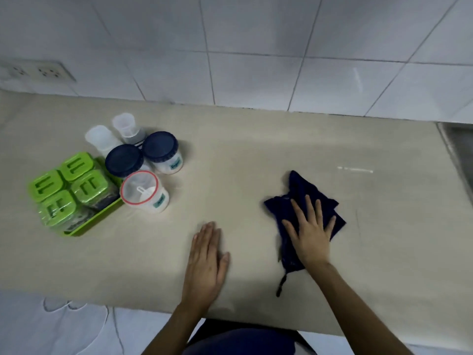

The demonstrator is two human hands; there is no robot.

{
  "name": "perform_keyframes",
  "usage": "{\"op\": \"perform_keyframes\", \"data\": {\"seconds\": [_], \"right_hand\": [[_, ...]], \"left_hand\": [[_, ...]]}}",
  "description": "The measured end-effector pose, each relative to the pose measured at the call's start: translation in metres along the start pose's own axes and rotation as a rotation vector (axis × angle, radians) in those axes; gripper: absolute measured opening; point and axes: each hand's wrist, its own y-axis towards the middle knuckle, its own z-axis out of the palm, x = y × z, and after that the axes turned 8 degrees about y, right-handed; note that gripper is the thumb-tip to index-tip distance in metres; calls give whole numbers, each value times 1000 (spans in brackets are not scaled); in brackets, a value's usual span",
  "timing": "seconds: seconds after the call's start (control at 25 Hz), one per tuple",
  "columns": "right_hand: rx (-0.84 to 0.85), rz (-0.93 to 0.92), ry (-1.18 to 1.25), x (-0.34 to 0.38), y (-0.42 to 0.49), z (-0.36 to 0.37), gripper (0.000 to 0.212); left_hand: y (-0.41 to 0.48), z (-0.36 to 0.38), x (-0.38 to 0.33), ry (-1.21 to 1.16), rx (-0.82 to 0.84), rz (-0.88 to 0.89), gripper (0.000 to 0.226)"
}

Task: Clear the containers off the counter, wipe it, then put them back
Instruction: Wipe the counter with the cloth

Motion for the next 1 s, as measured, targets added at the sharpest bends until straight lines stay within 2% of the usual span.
{"op": "perform_keyframes", "data": {"seconds": [0.16,0.28,0.36,0.48,0.6,0.68,0.76,0.84,0.92,1.0], "right_hand": [[-35,-60,18,-10,-33,3,60],[46,-246,-49,-22,-70,-2,57],[117,-373,-69,-22,-79,-6,63],[201,-459,-55,5,-59,-3,73],[272,-622,-45,38,-22,6,68],[271,-685,-64,35,11,4,63],[202,-604,-49,8,48,-5,60],[97,-376,-14,-29,67,-18,61],[15,-145,26,-68,61,-35,66],[-16,-51,62,-84,40,-42,69]], "left_hand": [[5,20,-10,30,-44,-15,59],[4,19,-9,52,-51,-13,62],[6,19,-9,65,-42,-20,66],[6,20,-9,29,-67,-45,70],[7,20,-7,41,-60,-64,69],[8,20,-7,62,-52,-73,69],[10,23,-5,70,-72,-40,69],[10,28,1,40,-99,-25,70],[9,28,2,24,-115,-8,73],[10,26,1,14,-122,-13,76]]}}
